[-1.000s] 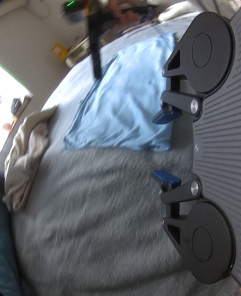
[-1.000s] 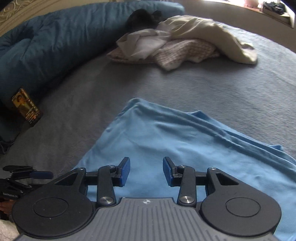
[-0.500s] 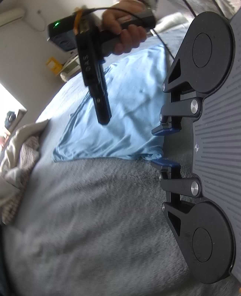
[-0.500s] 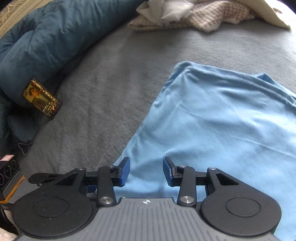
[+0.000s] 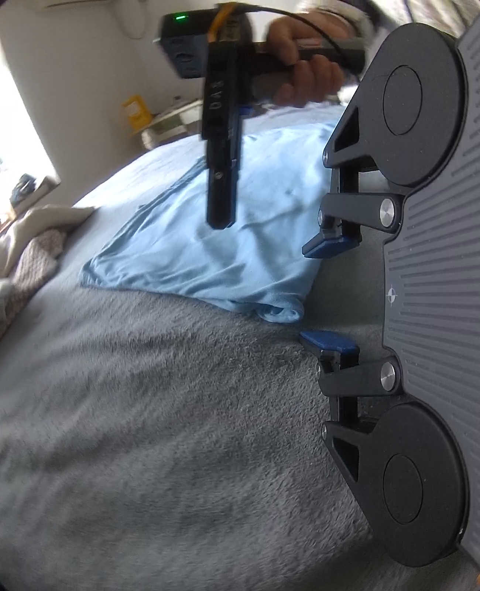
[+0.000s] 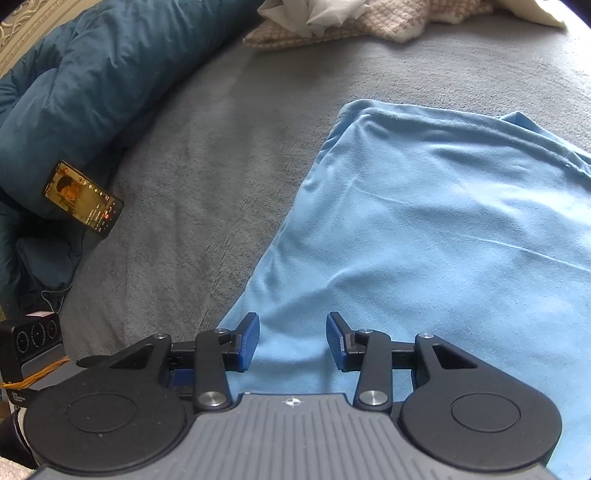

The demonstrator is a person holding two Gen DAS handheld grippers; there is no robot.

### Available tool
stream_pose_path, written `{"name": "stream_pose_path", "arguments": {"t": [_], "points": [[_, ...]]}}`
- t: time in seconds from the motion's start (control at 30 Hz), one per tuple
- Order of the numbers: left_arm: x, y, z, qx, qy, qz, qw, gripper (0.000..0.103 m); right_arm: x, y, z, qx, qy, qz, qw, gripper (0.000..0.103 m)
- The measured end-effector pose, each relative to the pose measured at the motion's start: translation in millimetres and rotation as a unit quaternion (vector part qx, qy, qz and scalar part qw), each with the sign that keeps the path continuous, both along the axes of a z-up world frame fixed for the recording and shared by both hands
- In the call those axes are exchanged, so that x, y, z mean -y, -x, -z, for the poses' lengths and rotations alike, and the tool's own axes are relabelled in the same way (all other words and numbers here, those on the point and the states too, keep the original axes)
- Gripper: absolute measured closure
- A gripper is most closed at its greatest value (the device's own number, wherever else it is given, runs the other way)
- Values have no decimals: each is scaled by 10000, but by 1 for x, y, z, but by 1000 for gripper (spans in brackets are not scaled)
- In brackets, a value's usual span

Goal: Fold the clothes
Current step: 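Move both open grippers to the shirt's side edge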

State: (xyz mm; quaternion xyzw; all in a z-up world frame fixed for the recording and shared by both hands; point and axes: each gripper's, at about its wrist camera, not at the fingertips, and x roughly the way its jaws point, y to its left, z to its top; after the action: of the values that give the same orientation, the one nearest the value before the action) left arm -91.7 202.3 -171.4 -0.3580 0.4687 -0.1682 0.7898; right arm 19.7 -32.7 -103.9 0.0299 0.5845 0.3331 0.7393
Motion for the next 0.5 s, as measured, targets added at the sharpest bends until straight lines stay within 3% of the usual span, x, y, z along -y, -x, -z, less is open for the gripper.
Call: {"name": "stream_pose_path", "arguments": {"t": [0.13, 0.5], "points": [[-2, -1, 9, -54, 392, -365, 9985, 58, 2, 0, -1, 10, 29, 96, 9999, 60], [0, -5, 10, -23, 534, -534, 9971, 65, 8, -2, -2, 49, 120, 269, 9996, 60]]}}
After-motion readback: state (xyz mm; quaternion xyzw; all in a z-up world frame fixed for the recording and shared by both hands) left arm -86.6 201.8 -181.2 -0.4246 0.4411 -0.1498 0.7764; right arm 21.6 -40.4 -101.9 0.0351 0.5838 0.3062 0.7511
